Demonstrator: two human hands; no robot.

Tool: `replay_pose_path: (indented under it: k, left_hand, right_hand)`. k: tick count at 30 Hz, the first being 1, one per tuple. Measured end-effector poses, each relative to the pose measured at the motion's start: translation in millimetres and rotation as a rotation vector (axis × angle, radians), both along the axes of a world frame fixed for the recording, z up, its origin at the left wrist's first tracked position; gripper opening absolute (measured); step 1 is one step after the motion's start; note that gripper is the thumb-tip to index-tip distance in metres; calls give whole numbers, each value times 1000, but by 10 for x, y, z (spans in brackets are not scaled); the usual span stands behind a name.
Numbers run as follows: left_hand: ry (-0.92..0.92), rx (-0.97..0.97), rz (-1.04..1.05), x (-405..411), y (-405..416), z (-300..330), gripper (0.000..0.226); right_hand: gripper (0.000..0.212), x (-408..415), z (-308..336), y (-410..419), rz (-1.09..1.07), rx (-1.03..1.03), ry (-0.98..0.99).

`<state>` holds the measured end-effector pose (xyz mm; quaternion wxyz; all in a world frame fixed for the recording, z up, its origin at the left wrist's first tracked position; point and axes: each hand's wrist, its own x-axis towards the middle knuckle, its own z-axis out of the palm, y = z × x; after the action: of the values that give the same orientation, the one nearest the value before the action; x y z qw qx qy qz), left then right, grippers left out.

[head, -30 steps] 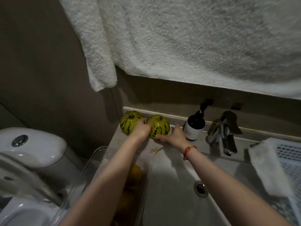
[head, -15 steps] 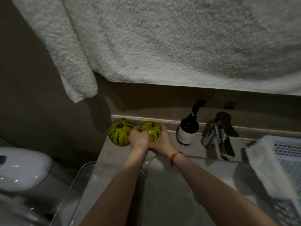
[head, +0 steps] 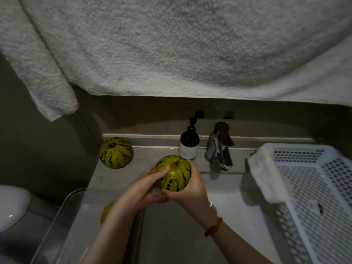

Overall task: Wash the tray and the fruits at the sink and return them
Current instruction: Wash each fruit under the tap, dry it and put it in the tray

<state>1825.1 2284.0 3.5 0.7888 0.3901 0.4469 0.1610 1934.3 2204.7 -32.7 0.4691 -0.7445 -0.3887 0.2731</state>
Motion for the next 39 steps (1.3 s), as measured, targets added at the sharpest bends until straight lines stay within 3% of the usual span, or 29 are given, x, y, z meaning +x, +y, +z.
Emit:
replay_pose_path:
  k: [3, 7, 10, 12, 16, 21, 27, 39]
  left_hand:
    - [-11, -40, -24, 167, -187, -110, 38]
    - [118, -6, 69, 425, -445, -343, 23]
    - [143, -78, 67, 544, -566, -435, 11]
    - [155, -63, 69, 604, -584, -484, 10]
    - [163, -23, 88, 728, -601, -558, 21]
    - [145, 7, 101, 883, -659, -615, 35]
    - [122, -7, 95, 1017, -728, -653, 39]
    - [99, -11, 104, 1091, -726, -704, 40]
  right_hand:
    - [114, 108, -10, -244, -35, -54, 8]
    - [91, 351, -5, -520, 33, -148, 23]
    - [58, 731, 170, -728, 231, -324, -5]
    - [29, 1066, 409, -810, 174, -433, -74]
    - [51, 1526, 896, -614, -145, -259, -132]
    - [55, 1417, 999, -174, -47, -288, -55]
    - [36, 1290, 896, -79, -140, -185, 419]
    - [33, 1355, 947, 15, -183, -80, 402]
